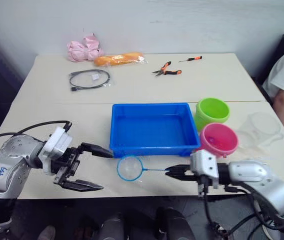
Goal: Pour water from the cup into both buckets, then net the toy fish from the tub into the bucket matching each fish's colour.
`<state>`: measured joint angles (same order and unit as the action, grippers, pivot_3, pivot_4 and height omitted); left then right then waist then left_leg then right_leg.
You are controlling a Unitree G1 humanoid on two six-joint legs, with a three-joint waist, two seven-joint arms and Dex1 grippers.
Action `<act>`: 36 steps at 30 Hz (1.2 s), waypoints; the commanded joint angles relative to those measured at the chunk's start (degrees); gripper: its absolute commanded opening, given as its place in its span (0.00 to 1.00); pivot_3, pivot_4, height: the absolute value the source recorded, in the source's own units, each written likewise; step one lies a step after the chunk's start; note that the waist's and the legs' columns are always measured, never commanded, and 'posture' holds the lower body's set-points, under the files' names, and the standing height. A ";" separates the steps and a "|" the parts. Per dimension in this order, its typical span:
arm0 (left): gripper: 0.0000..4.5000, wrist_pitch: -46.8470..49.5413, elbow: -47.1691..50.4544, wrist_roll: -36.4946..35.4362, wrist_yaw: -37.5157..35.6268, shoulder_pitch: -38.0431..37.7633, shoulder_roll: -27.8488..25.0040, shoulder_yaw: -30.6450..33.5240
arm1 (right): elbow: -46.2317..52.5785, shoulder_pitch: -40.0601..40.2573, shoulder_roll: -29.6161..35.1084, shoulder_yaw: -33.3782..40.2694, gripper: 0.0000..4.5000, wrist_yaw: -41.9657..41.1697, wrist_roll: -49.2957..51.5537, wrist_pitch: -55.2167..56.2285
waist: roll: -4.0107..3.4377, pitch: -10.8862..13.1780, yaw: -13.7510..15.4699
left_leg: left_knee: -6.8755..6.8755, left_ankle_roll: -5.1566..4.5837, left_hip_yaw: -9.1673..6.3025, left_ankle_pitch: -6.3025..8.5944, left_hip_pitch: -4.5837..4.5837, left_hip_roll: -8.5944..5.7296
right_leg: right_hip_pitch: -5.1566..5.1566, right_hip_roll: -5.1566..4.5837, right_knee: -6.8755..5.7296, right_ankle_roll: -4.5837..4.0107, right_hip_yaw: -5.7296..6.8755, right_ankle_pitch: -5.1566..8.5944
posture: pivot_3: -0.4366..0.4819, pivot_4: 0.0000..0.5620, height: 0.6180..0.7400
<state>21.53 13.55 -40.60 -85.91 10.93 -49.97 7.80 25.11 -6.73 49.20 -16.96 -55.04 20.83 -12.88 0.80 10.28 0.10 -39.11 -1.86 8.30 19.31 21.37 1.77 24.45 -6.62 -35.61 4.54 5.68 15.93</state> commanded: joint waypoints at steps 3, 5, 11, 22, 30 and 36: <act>0.99 -2.98 0.27 1.47 0.49 -0.88 -0.03 1.10 | -10.29 -2.98 -5.43 -5.16 0.00 -2.49 -8.95 7.52 | 0.03 -0.01 -0.31 | -0.01 0.00 0.02 0.00 0.01 0.01 | 0.00 0.02 0.00 0.00 0.08 0.00 | 0.48 0.27 1.00; 0.99 -3.05 0.11 1.52 0.80 -0.99 -0.08 1.21 | -13.85 -3.90 -6.31 -5.78 0.00 -3.48 -11.13 9.65 | 0.01 -0.01 -0.36 | -0.01 0.00 0.04 0.00 0.00 0.01 | 0.02 0.04 -0.03 0.00 0.17 0.00 | 0.48 0.27 1.00; 0.99 -3.29 -0.49 1.88 1.32 -0.65 -0.04 0.81 | -22.30 -7.56 -9.80 -5.24 0.00 -4.55 -14.05 13.84 | 0.01 0.00 -0.45 | -0.02 0.00 0.08 -0.01 -0.03 0.03 | 0.03 0.05 -0.08 0.00 0.27 0.00 | 0.48 0.27 1.00; 1.00 -1.89 -0.95 2.90 1.91 -1.69 -1.01 0.54 | -17.05 -6.64 -9.87 -0.44 0.89 -5.10 -11.07 10.51 | -0.01 0.01 -0.38 | -0.02 0.02 0.07 0.00 -0.03 0.04 | 0.03 0.03 -0.11 -0.01 0.20 0.01 | 0.48 0.27 1.00; 1.00 -3.24 -1.87 5.90 12.28 -9.37 0.27 9.22 | 6.60 6.13 -4.24 17.71 0.99 -4.33 5.41 2.09 | -0.03 0.02 -0.19 | 0.06 0.07 -0.05 0.04 0.00 0.09 | 0.03 0.01 -0.03 -0.05 0.05 0.03 | 0.48 0.27 1.00; 1.00 -14.06 -9.06 18.44 24.70 -15.24 2.84 12.97 | 9.49 17.44 -4.17 38.35 0.99 -2.36 9.32 4.58 | -0.03 0.01 0.11 | 0.07 -0.02 -0.06 0.17 -0.10 0.08 | -0.08 -0.04 0.00 -0.05 0.05 0.03 | 0.48 0.27 1.00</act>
<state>11.31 5.39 -24.18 -62.64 -3.57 -47.32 18.94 33.41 9.72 44.31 15.47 -56.97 30.14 -10.65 0.77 10.29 0.21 -39.04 -1.91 8.24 19.53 21.30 1.84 24.39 -6.68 -35.59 4.49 5.75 15.96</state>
